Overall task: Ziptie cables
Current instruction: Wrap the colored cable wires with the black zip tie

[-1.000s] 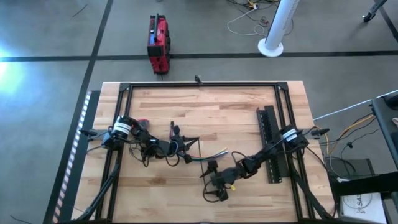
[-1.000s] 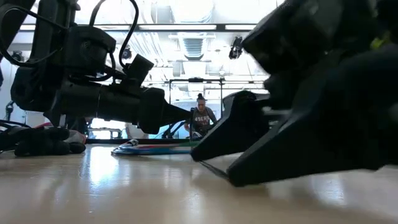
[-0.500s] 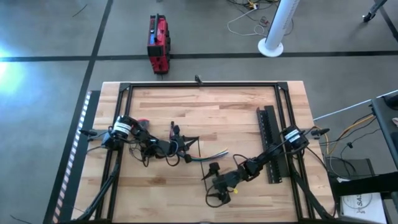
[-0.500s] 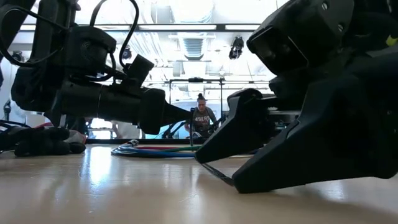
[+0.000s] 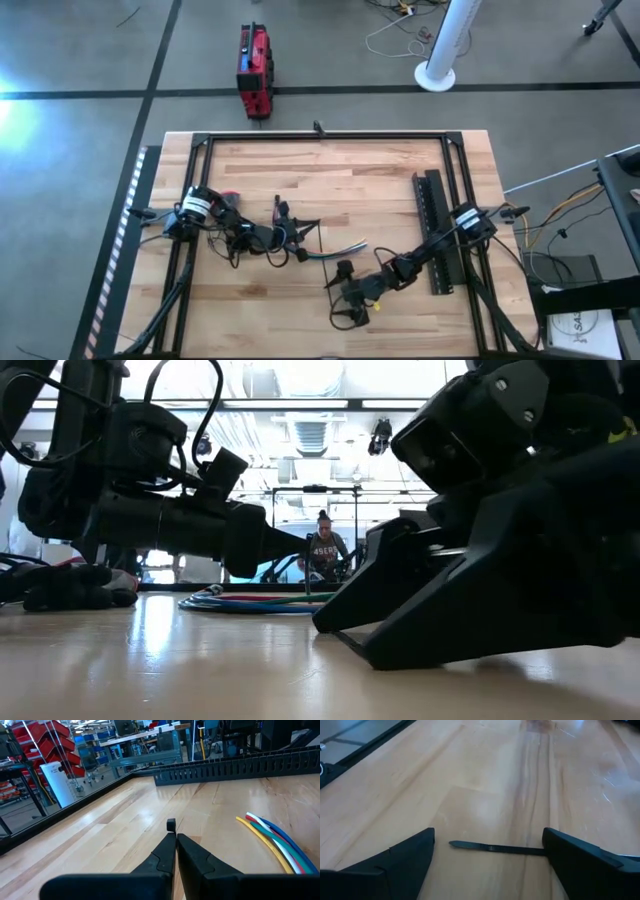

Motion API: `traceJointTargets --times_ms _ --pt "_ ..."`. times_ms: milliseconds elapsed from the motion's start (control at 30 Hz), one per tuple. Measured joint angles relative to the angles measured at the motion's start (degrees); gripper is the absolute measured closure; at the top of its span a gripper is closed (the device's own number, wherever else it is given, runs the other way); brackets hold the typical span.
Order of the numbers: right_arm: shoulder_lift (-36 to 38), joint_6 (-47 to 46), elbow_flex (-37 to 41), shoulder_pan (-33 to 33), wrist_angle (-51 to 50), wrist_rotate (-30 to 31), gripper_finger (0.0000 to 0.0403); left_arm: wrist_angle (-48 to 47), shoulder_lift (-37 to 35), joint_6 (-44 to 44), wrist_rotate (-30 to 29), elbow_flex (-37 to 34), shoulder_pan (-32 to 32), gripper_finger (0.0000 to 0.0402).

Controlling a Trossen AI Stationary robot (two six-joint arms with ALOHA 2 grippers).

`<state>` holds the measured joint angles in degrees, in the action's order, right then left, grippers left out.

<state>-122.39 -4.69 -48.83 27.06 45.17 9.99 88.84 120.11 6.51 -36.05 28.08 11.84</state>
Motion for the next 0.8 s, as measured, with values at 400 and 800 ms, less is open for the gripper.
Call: traceJointTargets --times_ms 400,800 --pt "-1.2 -0.5 -0.1 -1.1 0.2 0.4 0.0122 0.0 0.0 0.3 0.0 0.0 0.0 0.0402" --pt "-1.3 -0.3 0.1 -1.5 0.7 0.9 0.0210 -0.2 0.0 0.3 0.0 0.0 0.0 0.0402"
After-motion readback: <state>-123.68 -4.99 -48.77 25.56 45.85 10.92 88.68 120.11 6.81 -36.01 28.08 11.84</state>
